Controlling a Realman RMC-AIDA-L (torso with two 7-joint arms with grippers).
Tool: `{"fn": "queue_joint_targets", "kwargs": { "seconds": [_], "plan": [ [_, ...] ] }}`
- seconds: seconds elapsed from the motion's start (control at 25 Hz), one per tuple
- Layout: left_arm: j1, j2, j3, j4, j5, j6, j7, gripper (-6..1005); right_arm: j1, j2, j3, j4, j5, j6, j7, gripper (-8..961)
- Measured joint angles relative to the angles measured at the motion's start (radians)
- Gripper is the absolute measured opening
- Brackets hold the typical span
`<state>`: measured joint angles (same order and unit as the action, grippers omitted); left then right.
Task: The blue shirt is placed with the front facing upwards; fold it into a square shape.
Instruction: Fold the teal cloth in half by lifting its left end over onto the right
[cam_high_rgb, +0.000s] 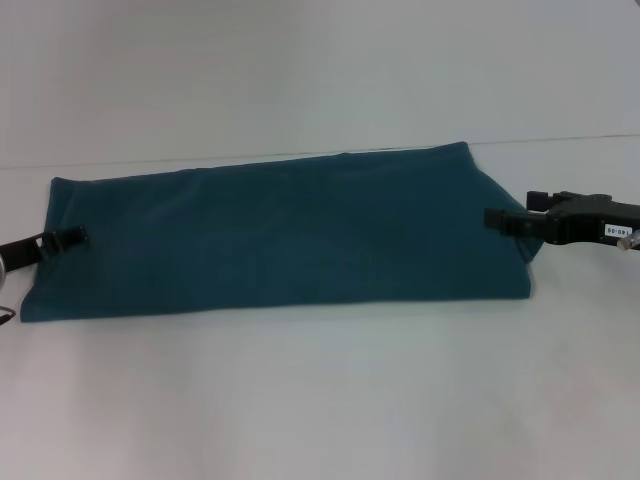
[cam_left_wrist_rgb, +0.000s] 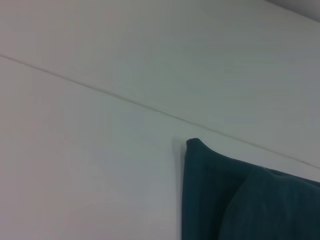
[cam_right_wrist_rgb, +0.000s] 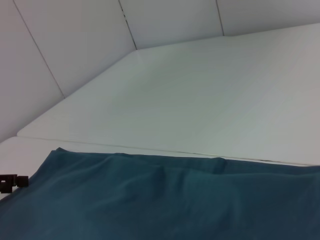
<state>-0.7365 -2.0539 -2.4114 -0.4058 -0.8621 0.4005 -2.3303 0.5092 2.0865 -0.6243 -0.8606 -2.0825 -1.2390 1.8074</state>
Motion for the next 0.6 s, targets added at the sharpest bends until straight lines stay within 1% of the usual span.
{"fn": "queue_joint_targets", "kwargs": {
  "seconds": [0.6],
  "plan": [
    [-0.006, 0.000, 0.000, 0.011, -0.011, 0.025, -0.008, 879, -0.002, -0.002, 0.000, 0.000, 0.003, 0.000, 0.001, 927]
  ]
}}
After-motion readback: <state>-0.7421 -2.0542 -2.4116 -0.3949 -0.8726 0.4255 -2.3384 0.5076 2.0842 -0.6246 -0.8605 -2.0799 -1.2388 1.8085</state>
